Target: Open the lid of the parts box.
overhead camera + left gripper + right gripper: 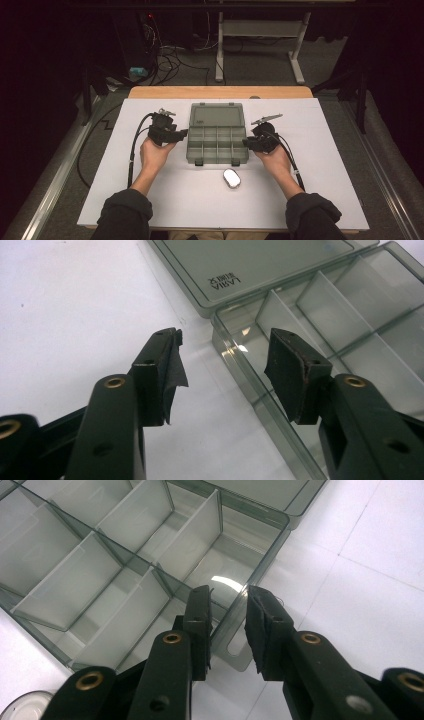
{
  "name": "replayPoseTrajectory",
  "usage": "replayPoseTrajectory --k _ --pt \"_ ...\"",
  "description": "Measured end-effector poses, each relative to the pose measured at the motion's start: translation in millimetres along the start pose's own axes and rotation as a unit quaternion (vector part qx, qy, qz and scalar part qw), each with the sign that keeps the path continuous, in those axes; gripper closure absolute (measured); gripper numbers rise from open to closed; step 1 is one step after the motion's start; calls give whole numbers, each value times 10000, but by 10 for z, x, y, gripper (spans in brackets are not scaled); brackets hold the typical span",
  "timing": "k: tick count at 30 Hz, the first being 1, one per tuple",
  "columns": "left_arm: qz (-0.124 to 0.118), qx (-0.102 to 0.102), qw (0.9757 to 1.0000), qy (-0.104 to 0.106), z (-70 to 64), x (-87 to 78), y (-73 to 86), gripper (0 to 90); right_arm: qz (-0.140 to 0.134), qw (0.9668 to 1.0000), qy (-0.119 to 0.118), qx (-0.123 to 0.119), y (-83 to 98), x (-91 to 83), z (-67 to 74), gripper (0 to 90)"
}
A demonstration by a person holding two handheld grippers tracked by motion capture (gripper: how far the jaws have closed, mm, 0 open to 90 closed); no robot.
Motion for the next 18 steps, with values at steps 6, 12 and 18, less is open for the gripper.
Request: replayPoseTrajectory --k 6,12,18 --pt "-36 60 9999 76 -56 -64 70 452 -24 10000 -22 -84 -4 -3 4 722" --pt "-93 169 9998 -92 -71 -136 149 420 -58 9999 -123 -39 -2 -19 16 676" --pt "-458 113 9988 148 -117 -292 236 402 -332 9988 -240 -273 2 -156 78 632"
Point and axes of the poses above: each handheld gripper's, and its own axes: x roughly forward along the jaws, y roughly out of its underside, z roughly to its left, the point moved 9 cm from there along x, roughly forward along the jaws, and after that the axes turned 8 degrees about x, right-handed, at the moved point
